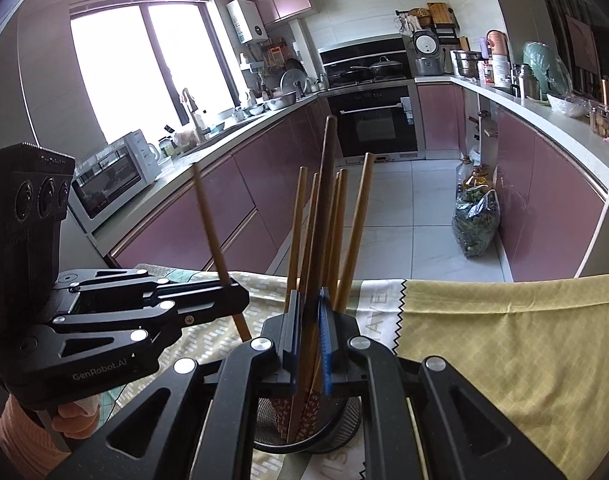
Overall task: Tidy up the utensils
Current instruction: 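Lower the chopstick into the mesh cup and open the right gripper, then move the right gripper to the remaining chopsticks and close on one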
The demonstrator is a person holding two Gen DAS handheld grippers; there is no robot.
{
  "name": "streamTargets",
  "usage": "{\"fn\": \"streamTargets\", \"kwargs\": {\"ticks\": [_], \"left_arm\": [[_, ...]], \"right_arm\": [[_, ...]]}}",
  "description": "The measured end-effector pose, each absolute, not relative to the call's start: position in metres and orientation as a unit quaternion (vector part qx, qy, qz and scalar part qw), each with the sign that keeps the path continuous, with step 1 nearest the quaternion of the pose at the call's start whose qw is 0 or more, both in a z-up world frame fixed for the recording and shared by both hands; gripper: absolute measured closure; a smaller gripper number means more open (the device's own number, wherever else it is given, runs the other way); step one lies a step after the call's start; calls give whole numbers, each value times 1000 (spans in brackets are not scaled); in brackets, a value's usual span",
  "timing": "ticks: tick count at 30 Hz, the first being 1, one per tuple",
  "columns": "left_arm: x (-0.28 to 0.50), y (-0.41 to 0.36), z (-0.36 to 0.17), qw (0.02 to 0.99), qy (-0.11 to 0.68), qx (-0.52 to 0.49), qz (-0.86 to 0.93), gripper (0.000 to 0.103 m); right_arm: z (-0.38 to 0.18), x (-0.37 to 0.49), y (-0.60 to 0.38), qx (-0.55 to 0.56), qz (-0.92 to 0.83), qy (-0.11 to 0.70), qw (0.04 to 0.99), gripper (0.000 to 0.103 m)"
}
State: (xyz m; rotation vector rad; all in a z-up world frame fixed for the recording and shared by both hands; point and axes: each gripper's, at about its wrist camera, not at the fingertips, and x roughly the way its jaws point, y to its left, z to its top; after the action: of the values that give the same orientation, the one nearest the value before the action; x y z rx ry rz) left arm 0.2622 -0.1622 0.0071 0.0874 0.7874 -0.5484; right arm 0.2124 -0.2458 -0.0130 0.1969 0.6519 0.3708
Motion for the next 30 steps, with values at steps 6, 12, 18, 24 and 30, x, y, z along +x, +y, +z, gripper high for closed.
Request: {"fn": "streamTargets", "kwargs": {"ticks": [6,12,18,24,30], "left_arm": [[262,-156,1,888,377,30,-262,95],[246,-140,0,901,355,19,-250,78],[214,-120,1,922,316,31,-220,50],[182,-87,-14,933,307,31,-183,39],[164,-51,-50,928,339,5,-154,33]], "right_arm": [[-12,208,-246,93,182,316,927,89],[-10,196,-248,94,198,309,926,82],[-2,165,-240,79,236,291,924,64],[-8,129,-218,46,289,293,910,61],[-47,122,-187,41,312,347,884,60]]}}
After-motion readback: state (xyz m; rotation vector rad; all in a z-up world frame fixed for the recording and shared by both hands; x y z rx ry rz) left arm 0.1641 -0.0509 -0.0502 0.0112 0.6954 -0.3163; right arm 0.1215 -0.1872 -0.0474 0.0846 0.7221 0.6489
